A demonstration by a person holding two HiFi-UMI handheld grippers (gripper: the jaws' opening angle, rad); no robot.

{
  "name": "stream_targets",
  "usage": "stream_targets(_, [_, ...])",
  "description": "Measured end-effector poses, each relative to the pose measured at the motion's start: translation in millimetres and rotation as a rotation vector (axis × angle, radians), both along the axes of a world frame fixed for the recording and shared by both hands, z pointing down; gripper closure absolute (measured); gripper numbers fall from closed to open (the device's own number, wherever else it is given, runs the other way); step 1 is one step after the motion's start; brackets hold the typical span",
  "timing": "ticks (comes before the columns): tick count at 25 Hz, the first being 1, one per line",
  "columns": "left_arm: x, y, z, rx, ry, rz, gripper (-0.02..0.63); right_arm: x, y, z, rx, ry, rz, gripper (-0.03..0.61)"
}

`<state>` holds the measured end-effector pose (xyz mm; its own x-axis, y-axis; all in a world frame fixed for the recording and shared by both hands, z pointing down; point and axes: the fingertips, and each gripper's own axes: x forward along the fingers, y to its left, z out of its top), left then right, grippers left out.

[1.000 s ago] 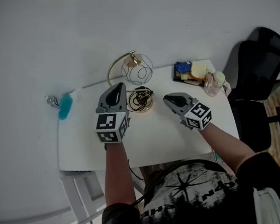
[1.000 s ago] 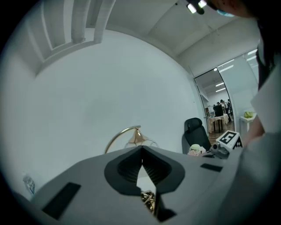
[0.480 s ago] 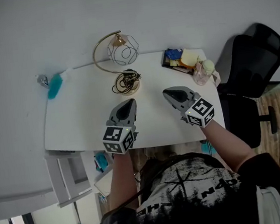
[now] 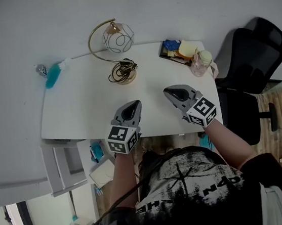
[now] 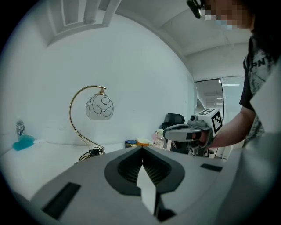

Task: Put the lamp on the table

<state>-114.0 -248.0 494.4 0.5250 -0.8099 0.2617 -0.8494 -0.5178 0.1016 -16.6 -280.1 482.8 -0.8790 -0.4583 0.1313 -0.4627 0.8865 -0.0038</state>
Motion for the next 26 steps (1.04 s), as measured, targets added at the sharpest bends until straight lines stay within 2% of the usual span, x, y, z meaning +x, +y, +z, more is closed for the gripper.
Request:
stream_targets(10, [9,10,-5,0.011,-0.052,-0.003,0.600,3,12,-4,0.028,-0.007,-0.027,0.558])
stream_targets(26, [24,13,1,-0.009,-0.071,0.008,0.600,7,18,3,0.024,-0.005,-0.044,0.558])
